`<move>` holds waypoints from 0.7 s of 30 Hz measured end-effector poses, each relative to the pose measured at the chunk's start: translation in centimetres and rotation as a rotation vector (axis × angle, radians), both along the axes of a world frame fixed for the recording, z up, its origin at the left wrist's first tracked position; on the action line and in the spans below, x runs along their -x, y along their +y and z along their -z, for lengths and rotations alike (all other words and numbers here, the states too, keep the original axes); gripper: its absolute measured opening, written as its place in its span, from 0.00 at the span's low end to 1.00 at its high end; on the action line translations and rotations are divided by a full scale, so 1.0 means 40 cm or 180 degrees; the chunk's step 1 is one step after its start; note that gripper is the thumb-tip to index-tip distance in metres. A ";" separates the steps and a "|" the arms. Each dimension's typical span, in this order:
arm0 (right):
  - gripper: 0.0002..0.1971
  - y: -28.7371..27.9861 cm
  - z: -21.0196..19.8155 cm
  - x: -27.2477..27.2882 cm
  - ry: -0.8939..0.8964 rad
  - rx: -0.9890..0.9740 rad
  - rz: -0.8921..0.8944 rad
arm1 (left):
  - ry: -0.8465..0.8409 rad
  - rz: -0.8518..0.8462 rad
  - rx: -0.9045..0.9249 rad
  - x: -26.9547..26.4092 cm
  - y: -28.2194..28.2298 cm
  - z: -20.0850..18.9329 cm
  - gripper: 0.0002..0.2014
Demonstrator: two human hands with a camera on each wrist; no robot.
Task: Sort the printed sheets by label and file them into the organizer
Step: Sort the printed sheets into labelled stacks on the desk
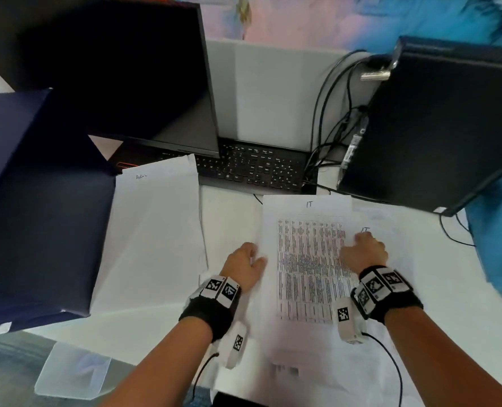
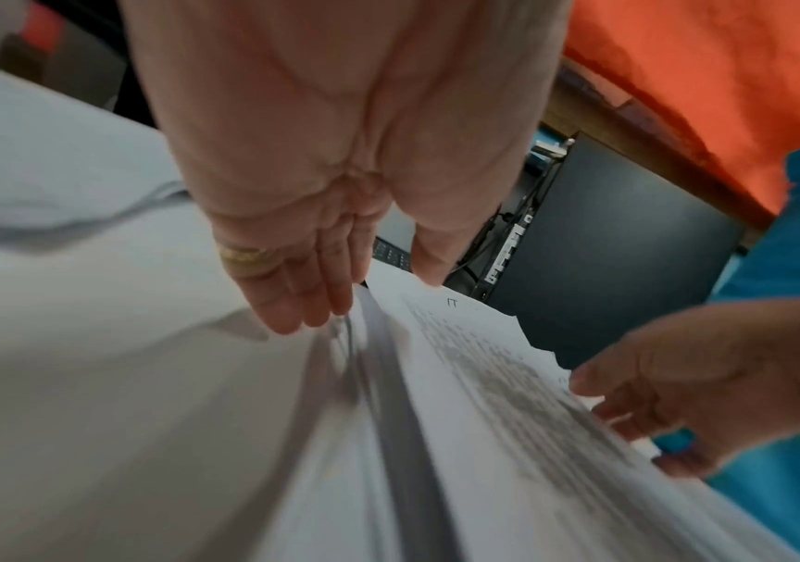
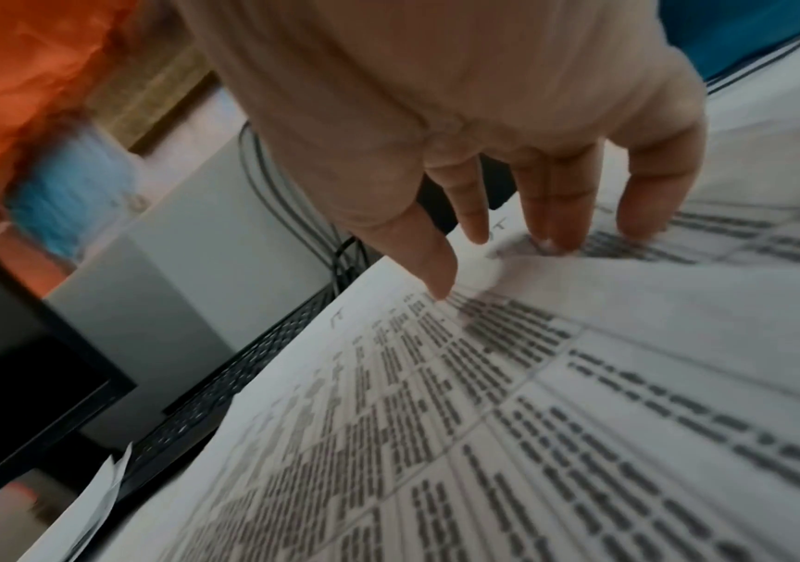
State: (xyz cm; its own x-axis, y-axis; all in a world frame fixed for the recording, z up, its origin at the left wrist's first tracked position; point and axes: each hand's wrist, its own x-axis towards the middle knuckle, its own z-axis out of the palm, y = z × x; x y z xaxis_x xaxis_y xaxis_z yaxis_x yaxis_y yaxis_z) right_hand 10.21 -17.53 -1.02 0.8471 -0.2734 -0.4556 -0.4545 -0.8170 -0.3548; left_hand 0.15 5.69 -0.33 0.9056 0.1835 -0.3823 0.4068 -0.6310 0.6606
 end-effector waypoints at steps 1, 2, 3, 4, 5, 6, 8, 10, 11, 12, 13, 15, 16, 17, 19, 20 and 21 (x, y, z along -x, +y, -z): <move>0.29 -0.017 0.001 0.001 -0.0029 -0.0250 0.0149 | 0.0038 -0.0039 0.0090 -0.003 -0.019 -0.001 0.13; 0.30 -0.032 0.002 0.003 -0.0084 -0.0531 0.0276 | 0.0029 -0.0086 0.0153 -0.006 -0.036 -0.002 0.10; 0.31 -0.045 0.002 0.006 -0.0104 -0.0806 0.0407 | -0.0007 -0.0142 0.0180 -0.007 -0.050 -0.004 0.09; 0.31 -0.055 0.000 0.009 -0.0111 -0.1035 0.0492 | -0.0075 -0.0244 0.0207 -0.011 -0.059 -0.003 0.09; 0.30 -0.063 0.002 0.009 -0.0063 -0.1192 0.0515 | -0.0124 -0.0374 0.0246 -0.015 -0.065 -0.002 0.09; 0.26 -0.071 0.002 0.010 -0.0001 -0.1315 0.0504 | -0.0189 -0.0506 0.0290 -0.017 -0.069 0.000 0.10; 0.17 -0.084 0.009 0.006 0.0107 -0.1492 0.0453 | -0.0322 -0.0636 0.0152 -0.020 -0.074 0.004 0.13; 0.14 -0.101 0.020 -0.002 0.0089 -0.1625 0.0526 | -0.0554 -0.0540 0.0112 -0.012 -0.079 0.008 0.10; 0.17 -0.109 0.023 -0.006 0.0056 -0.1703 0.0629 | -0.0645 -0.0485 0.0256 -0.004 -0.083 0.007 0.10; 0.21 -0.118 0.024 -0.010 0.0037 -0.1759 0.0722 | -0.0674 -0.0398 0.0436 0.005 -0.086 0.010 0.10; 0.25 -0.129 0.024 -0.013 -0.0008 -0.1776 0.0790 | -0.0642 -0.0250 0.0571 0.014 -0.089 0.011 0.11; 0.29 -0.153 0.019 -0.016 -0.0204 -0.1659 0.0873 | -0.0441 0.0222 0.0589 0.023 -0.093 0.019 0.13; 0.27 -0.165 0.012 -0.016 -0.0275 -0.1579 0.0871 | -0.0322 0.0452 0.0569 0.023 -0.096 0.023 0.13; 0.22 -0.178 0.006 -0.015 -0.0296 -0.1504 0.0832 | -0.0214 0.0607 0.0576 0.022 -0.101 0.023 0.11; 0.12 -0.205 0.002 -0.015 -0.0217 -0.1248 0.0699 | -0.0211 0.0664 0.0589 0.021 -0.117 0.022 0.09; 0.10 -0.218 0.003 -0.015 -0.0157 -0.1113 0.0635 | -0.0270 0.0579 0.0546 0.018 -0.126 0.022 0.07; 0.09 -0.229 0.005 -0.013 -0.0098 -0.1007 0.0569 | -0.0377 0.0475 0.0451 0.012 -0.135 0.022 0.05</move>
State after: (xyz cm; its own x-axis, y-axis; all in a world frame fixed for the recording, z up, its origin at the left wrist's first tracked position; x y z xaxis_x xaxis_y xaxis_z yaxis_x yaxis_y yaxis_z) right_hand 10.74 -26.70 -1.23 0.8134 -0.2680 -0.5163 -0.5653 -0.5732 -0.5932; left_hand -0.34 0.30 -1.19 0.9588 -0.0036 -0.2842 0.2303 -0.5759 0.7844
